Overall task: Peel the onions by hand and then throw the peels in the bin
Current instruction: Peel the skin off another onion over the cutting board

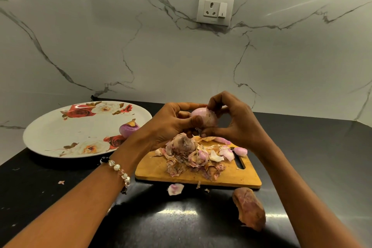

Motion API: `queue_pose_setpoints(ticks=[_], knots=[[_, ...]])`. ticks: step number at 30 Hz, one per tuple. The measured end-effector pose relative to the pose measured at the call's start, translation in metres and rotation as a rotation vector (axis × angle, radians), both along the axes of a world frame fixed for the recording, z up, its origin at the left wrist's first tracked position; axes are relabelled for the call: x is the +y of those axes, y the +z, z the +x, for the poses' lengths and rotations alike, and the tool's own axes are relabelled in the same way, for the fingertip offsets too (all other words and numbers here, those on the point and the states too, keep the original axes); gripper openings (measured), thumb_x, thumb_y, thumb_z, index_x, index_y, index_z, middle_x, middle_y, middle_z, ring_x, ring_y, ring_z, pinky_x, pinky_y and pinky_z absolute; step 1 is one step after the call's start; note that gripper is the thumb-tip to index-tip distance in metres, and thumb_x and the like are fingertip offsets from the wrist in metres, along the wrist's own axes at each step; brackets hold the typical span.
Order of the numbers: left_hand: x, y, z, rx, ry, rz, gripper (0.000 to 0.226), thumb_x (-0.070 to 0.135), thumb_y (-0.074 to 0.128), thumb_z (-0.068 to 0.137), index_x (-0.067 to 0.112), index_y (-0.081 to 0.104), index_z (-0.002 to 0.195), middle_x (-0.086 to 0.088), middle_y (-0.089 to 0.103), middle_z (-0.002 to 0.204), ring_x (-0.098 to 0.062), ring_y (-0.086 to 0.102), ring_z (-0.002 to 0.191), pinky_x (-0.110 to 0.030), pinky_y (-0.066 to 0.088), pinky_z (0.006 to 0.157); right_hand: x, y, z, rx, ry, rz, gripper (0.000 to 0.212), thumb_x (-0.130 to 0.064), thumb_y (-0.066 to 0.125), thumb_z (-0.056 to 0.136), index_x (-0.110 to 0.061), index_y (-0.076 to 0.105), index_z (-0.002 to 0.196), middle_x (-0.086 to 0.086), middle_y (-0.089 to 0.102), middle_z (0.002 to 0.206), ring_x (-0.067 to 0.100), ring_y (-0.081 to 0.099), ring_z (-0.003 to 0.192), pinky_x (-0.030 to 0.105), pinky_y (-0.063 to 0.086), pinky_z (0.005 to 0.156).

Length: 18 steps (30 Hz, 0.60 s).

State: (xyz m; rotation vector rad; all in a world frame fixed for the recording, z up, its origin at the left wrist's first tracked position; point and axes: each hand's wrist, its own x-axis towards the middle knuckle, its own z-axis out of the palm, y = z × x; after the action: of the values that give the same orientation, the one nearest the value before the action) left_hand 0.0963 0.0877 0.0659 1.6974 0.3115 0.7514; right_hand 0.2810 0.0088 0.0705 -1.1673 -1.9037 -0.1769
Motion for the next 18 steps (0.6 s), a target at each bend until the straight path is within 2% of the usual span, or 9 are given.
queue_pose_setpoints(ticks=[3,5,13,18], knots=[[0.0008,-0.0009,0.0009,0.024,0.021,0.049,0.037,0.003,0.059,0.086,0.024,0.058,0.116,0.003,0.073,0.081,-0.011,0.068,0.065,-0.02,0.055,0.06,0.0,-0.0015,0.0011,-0.088,-0.016,0.036,0.056,-0.053,0.078,0.064,-0.014,0.055,0.097,-0.003,0.057,0.094,0.015,0.058,0.081,0.025,0.053,0.067],[0.0015,-0.0013,0.0017,0.04,0.034,0.084,0.039,0.004,0.06,0.086,0.024,0.057,0.119,-0.001,0.072,0.087,-0.01,0.068,0.065,-0.022,0.056,0.062,-0.0001,-0.0018,0.0017,-0.114,-0.021,0.046,0.057,-0.054,0.077,0.065,-0.011,0.055,0.097,-0.002,0.057,0.093,0.017,0.058,0.08,0.025,0.053,0.067],[0.0044,-0.0024,0.0035,0.059,0.073,0.128,0.041,0.014,0.064,0.08,0.022,0.059,0.12,-0.013,0.071,0.093,-0.014,0.066,0.064,-0.024,0.057,0.063,-0.0016,-0.0013,-0.0021,-0.106,-0.027,0.031,0.05,-0.048,0.08,0.068,-0.024,0.05,0.1,-0.005,0.053,0.096,0.015,0.058,0.081,0.021,0.055,0.069],[0.0083,-0.0053,0.0051,0.081,0.109,0.156,0.042,0.013,0.064,0.083,0.014,0.06,0.125,-0.016,0.071,0.096,-0.017,0.067,0.064,-0.024,0.057,0.062,0.0003,-0.0034,-0.0001,-0.116,-0.068,0.014,0.049,-0.034,0.087,0.067,-0.01,0.059,0.1,0.0,0.055,0.097,0.02,0.061,0.081,0.021,0.056,0.071]])
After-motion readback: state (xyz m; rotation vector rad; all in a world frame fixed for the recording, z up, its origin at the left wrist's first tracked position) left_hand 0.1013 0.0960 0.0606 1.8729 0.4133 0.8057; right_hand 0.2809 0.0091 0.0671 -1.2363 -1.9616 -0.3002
